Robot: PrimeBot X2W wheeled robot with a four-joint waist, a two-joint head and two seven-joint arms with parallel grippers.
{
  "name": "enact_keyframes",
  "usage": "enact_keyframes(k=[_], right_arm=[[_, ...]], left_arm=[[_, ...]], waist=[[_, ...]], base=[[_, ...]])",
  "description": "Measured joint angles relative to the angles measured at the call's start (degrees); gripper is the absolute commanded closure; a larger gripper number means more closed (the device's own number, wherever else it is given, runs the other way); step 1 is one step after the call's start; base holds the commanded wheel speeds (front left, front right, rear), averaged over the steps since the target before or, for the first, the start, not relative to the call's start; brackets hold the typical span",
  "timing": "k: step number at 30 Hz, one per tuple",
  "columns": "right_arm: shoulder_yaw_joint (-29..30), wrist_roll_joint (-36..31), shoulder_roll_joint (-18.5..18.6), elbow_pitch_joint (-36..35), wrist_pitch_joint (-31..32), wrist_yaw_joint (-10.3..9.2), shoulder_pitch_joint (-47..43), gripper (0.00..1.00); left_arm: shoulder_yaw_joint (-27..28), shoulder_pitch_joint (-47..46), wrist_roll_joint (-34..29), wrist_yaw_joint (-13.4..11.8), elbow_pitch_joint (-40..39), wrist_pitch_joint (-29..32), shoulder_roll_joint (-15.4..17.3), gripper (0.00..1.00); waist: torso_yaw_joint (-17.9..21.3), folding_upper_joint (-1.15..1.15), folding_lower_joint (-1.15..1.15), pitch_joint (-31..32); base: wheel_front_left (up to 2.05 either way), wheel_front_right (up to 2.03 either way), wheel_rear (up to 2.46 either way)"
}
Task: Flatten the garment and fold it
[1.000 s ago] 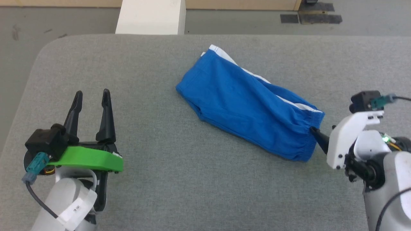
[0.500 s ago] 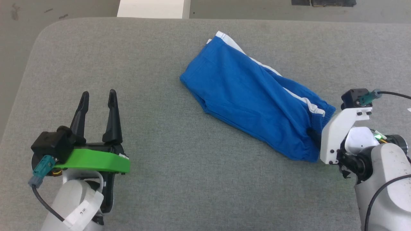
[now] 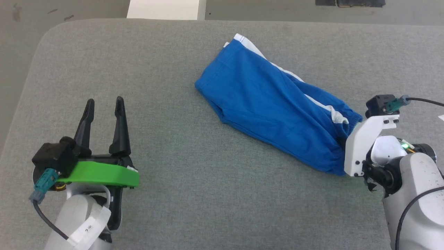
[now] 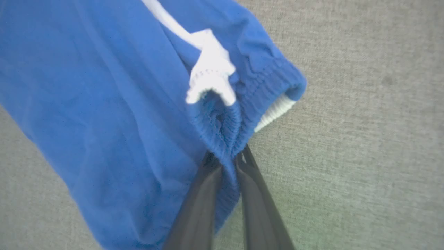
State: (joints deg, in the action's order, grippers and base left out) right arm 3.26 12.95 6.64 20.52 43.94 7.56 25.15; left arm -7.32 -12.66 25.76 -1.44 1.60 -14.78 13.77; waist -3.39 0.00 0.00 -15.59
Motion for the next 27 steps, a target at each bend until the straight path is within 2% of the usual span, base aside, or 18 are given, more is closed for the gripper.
enact_keyframes(k=[5,11,14,18,20,23,27], right_arm=[[-0.58,1.75,1.35,-0.13,-0.33,0.0,-0.07,1.0],[-0.01,4.82,7.39,-3.15,2.79,0.01,-2.76,1.0],[2.66,5.26,11.71,-4.68,5.1,0.0,-4.59,1.0],[6.78,4.41,15.22,-5.25,7.67,0.0,-5.62,1.0],[8.9,1.91,16.79,-5.31,8.7,0.01,-6.09,1.0],[12.74,-2.37,17.71,-4.54,10.57,0.0,-6.38,1.0],[14.47,-4.01,16.4,-4.72,11.8,0.0,-6.4,1.0]], left_arm=[[0.53,0.57,-0.07,0.44,0.51,0.0,-0.54,0.0],[0.81,1.55,-0.08,0.89,0.77,0.0,-0.81,0.0],[0.81,1.94,-0.08,0.92,0.79,0.0,-0.82,0.0],[0.68,2.07,-0.08,0.97,0.85,0.0,-0.83,0.0],[0.53,2.06,-0.08,1.15,0.91,0.0,-0.83,0.0],[0.3,2.05,-0.08,1.34,1.1,0.0,-0.85,0.0],[0.12,2.04,-0.07,1.36,1.37,0.0,-0.87,0.0]], waist=[[0.24,0.0,0.0,0.98],[0.61,0.0,0.0,2.49],[0.93,0.0,0.0,2.93],[1.02,0.0,0.0,2.9],[0.92,0.0,0.0,2.79],[0.71,0.0,0.0,2.63],[0.43,0.0,0.0,2.53]], base=[[0.0,0.0,0.0],[0.0,0.0,0.0],[0.0,0.0,0.0],[0.0,0.0,0.0],[0.0,0.0,0.0],[0.0,0.0,0.0],[0.0,0.0,0.0]])
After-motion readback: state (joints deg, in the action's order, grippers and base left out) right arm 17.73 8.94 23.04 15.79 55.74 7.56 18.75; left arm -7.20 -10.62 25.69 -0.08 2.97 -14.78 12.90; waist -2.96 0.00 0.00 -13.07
